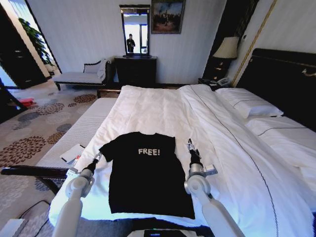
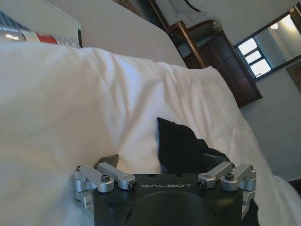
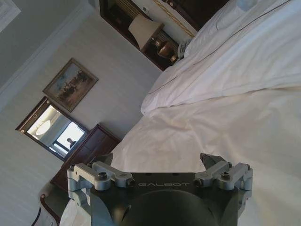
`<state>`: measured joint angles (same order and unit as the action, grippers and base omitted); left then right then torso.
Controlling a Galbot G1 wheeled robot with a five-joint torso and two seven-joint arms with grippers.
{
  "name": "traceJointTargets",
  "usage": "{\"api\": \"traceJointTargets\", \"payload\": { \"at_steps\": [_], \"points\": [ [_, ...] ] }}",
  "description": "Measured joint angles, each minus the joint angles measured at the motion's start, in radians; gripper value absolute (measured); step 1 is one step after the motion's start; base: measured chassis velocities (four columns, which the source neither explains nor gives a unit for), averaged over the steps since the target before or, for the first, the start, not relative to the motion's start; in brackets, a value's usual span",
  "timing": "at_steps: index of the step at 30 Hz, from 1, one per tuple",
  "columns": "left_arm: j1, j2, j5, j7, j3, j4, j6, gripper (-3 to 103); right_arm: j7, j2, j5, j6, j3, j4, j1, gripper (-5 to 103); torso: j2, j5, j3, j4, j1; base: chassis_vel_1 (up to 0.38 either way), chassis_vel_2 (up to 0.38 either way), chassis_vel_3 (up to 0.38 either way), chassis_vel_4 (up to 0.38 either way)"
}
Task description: Fold the clothes on the bed.
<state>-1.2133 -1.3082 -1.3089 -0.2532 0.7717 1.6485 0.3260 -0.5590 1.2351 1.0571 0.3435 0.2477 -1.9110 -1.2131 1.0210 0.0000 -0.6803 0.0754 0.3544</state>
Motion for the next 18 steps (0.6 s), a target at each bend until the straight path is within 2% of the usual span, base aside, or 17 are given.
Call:
{"api": "traceJointTargets", "payload": {
  "at_steps": [12, 14, 16, 18],
  "points": [
    [0.030, -0.024, -0.030, 0.014, -0.006, -0.020, -0.011, 100, -0.005, 0.008, 0.002, 0.000, -0.019, 0.022, 0.014, 100, 0.000, 0.0000, 0.000, -0.0001, 0.000, 0.000, 0.000, 0.000, 0.000],
    [0.038, -0.031, -0.025, 0.016, -0.009, -0.031, -0.011, 103, -0.005, 0.008, 0.002, 0.000, -0.020, 0.023, 0.014, 100, 0.000, 0.0001, 0.000, -0.0001, 0.000, 0.000, 0.000, 0.000, 0.000],
    [0.046, -0.040, -0.019, 0.018, -0.014, -0.042, -0.012, 101, -0.005, 0.008, 0.002, 0.000, -0.021, 0.025, 0.015, 100, 0.000, 0.0001, 0.000, 0.0002, 0.000, 0.000, 0.000, 0.000, 0.000],
    [0.051, -0.048, -0.007, 0.021, -0.019, -0.049, -0.013, 90, -0.006, 0.007, 0.002, 0.000, -0.022, 0.027, 0.018, 100, 0.000, 0.0002, 0.000, 0.0000, 0.000, 0.000, 0.000, 0.000, 0.000]
  ]
}}
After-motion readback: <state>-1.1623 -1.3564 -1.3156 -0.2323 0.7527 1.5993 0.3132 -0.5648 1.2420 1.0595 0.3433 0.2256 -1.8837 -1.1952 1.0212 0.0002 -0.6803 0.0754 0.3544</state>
